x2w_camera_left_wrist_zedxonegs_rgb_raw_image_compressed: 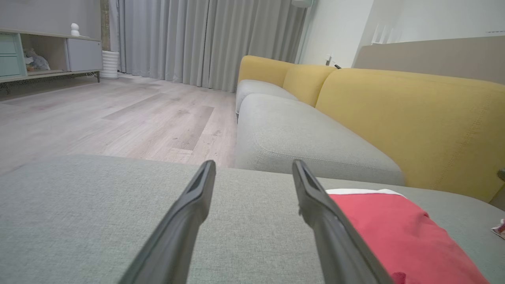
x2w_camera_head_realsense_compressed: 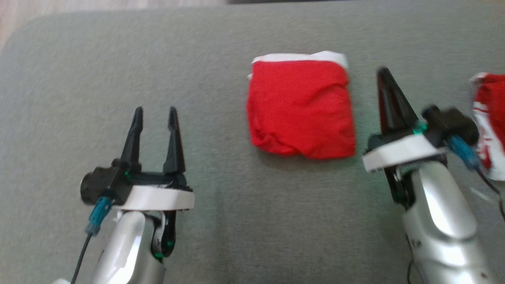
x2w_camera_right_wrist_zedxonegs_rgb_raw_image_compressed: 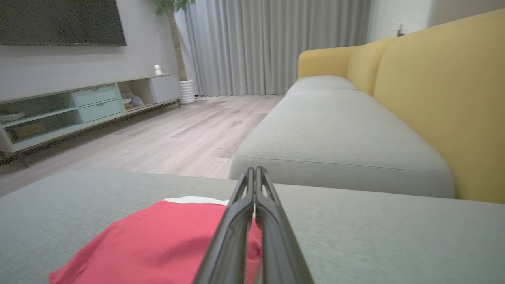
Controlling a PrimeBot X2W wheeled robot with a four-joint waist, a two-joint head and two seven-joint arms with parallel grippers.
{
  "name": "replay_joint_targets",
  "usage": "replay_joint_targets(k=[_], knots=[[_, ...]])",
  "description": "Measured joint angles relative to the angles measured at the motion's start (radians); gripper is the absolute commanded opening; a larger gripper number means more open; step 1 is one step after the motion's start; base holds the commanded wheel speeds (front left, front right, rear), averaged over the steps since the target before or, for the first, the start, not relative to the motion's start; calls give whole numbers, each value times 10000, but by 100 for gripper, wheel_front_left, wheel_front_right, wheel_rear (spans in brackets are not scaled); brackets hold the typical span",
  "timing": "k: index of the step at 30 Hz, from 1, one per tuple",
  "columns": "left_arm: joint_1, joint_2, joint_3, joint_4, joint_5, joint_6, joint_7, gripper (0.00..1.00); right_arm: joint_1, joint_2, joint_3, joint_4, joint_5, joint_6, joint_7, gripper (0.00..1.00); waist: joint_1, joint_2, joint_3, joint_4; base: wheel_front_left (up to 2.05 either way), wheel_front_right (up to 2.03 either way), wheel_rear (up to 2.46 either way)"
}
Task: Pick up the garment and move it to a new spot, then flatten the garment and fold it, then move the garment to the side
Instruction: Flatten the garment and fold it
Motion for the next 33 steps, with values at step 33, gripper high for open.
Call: replay_joint_targets(k=[33], knots=[[-376, -6, -389, 184, -337, 198, 0, 100, -2452, -121, 4311, 4922, 1275, 0, 520, 0, -2, 0, 278, 1195, 0, 0, 0]])
